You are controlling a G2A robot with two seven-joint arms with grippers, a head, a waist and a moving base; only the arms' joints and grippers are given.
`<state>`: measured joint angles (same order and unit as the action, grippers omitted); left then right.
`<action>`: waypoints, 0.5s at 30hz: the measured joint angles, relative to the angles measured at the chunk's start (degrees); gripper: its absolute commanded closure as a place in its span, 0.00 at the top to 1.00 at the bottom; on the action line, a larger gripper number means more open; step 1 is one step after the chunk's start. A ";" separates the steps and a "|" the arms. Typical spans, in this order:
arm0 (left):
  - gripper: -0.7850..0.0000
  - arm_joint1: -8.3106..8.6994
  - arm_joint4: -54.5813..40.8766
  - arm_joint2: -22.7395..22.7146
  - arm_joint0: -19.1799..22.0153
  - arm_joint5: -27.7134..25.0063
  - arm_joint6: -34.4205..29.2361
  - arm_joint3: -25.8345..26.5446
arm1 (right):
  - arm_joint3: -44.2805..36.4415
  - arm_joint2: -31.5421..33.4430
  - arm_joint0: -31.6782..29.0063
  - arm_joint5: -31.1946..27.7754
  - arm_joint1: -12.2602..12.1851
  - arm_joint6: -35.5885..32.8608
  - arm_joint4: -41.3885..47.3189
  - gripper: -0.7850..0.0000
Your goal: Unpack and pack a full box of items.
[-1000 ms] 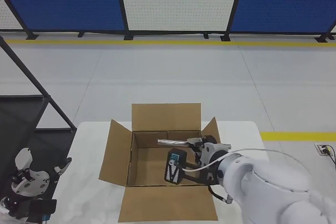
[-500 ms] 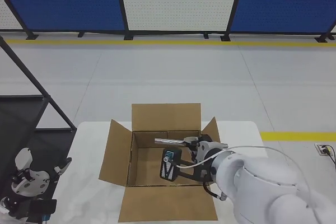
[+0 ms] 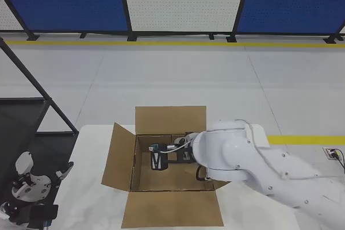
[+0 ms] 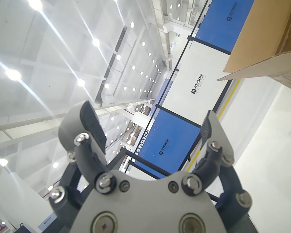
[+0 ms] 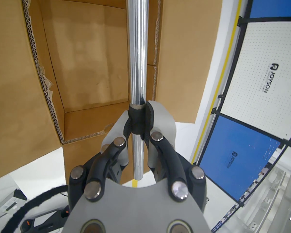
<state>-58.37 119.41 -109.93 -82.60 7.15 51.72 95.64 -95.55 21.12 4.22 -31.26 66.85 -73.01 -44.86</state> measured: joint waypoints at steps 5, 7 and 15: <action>1.00 0.00 0.00 0.00 0.00 0.00 0.00 0.00 | 8.98 -6.97 3.74 -3.33 5.63 3.34 0.78 0.00; 1.00 0.00 0.00 0.00 0.00 0.00 0.00 0.00 | 12.50 -8.67 4.46 -4.07 8.01 4.44 1.39 0.00; 1.00 0.00 0.00 0.00 0.00 0.00 0.00 0.00 | 25.70 -11.42 3.79 -4.78 15.58 5.36 3.12 0.00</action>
<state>-58.37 119.41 -109.93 -82.60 7.15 51.72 95.64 -69.85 9.70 8.01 -36.04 82.43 -67.65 -41.74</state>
